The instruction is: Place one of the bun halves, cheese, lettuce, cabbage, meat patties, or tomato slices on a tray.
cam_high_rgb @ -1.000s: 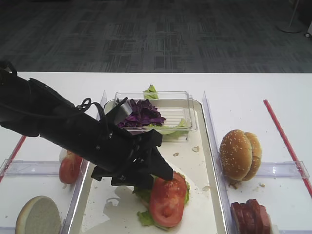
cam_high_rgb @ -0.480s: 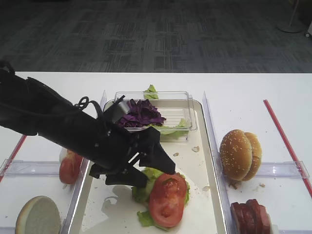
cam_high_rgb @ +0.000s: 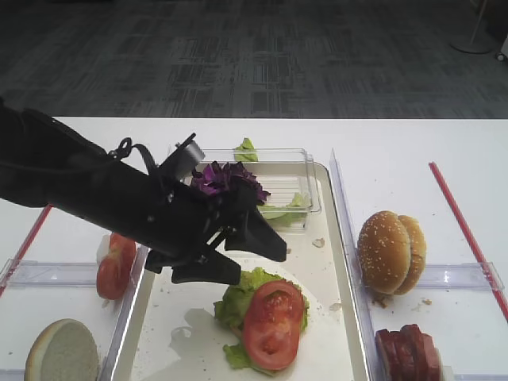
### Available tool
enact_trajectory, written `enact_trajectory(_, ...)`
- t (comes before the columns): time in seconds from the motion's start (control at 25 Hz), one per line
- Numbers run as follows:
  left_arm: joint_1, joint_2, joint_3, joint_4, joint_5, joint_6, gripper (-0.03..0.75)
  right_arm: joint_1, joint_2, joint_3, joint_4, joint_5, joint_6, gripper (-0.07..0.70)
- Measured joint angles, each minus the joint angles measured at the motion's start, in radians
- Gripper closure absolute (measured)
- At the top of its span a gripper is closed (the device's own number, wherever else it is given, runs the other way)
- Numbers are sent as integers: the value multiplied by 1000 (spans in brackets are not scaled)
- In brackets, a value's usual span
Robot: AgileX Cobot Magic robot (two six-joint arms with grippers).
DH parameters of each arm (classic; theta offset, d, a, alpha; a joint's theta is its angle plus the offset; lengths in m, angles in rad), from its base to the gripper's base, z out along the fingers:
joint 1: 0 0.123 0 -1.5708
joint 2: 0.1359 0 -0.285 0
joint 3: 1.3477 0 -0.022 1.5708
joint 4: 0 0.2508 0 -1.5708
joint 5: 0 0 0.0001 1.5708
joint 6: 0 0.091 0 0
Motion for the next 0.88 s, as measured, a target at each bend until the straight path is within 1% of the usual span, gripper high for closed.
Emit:
enact_trajectory(0.52,0,-103,0,-18,6,-31,205,0,0,0,0,0,0,330)
enact_trajectory(0.88,0,-123,-54,-18,43,-81,204,0,0,0,0,0,0,330)
